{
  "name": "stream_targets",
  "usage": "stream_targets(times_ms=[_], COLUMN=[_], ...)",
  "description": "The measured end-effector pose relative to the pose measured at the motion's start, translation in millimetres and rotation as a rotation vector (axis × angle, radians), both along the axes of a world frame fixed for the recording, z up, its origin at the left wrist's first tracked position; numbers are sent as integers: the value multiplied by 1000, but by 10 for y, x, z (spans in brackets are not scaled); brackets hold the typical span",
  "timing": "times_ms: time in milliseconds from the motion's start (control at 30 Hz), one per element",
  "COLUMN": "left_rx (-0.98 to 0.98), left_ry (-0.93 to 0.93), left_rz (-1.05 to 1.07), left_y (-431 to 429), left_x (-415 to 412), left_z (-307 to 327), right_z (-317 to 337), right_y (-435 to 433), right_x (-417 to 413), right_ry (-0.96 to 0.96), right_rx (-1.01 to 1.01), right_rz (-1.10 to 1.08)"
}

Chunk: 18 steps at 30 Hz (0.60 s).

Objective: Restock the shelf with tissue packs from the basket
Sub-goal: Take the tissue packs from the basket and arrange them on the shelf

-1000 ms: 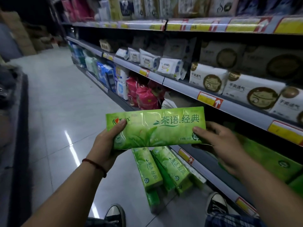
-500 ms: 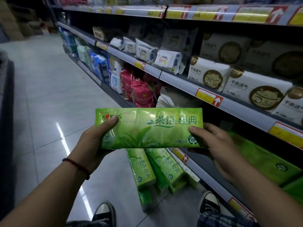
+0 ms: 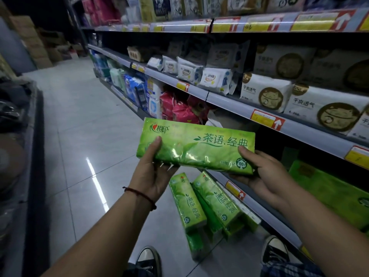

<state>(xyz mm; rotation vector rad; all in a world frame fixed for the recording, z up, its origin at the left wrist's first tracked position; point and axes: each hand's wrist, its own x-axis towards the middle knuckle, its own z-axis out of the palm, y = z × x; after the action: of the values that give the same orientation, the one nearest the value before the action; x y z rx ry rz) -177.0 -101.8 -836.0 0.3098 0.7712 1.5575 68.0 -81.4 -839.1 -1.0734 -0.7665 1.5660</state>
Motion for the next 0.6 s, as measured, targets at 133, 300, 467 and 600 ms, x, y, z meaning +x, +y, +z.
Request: stream_targets(times_ms=[133,300,467,600], left_rx=[-87,-129,-94,-87], left_ry=[20,111,176,240], left_rz=[-24,15,-74,-209], left_y=[59,128,129,142], left_x=[77,-46,-67,-6], left_z=[-67,-94,-100,-137], right_z=[-52,-88,-91,-118], right_y=[-59,-31,-50,-151], right_x=[-160,-223,-251,-451], right_ry=[94,-121,-365,-348], right_rx=[-65,-105,1,-13], right_rz=[87,176,272,388])
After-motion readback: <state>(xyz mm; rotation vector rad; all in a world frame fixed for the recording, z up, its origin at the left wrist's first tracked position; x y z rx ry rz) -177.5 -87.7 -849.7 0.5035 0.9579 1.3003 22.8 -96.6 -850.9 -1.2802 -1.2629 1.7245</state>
